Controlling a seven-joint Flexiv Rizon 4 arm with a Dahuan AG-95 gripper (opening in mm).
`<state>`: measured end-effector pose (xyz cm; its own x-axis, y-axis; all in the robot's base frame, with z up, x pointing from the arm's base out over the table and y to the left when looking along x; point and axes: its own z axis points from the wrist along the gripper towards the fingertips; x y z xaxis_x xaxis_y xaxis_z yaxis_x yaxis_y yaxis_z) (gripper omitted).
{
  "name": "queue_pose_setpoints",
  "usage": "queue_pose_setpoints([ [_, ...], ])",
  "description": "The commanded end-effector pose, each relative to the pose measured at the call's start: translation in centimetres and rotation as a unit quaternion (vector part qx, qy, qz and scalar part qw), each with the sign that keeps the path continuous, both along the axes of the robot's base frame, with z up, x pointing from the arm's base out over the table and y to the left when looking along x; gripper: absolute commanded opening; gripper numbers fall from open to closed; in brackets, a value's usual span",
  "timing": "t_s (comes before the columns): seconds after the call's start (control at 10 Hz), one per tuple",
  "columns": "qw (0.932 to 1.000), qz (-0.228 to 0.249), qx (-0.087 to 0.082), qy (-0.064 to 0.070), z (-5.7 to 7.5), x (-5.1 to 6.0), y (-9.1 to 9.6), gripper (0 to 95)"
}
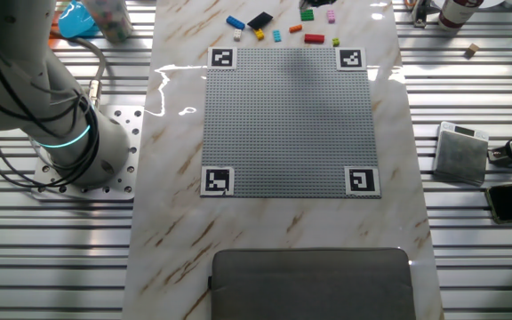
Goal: Build with small Lego blocks
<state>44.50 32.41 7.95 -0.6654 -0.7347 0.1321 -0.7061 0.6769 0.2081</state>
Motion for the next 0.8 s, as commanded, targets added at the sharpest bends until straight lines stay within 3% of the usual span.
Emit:
queue_pose_setpoints([
  [0.1, 1.0000, -0.002, -0.008, -0.002, -0.4, -1.8, 0.0, 0.0],
  [0.4, 0.9998, -0.015, -0.012, -0.005, -1.4, -4.9, 0.7, 0.0],
  [0.6, 0.9998, -0.018, -0.010, -0.007, -1.7, -5.9, 1.1, 0.0],
  [0.8, 0.9998, -0.013, -0.009, -0.009, -1.8, -6.1, 1.1, 0.0],
])
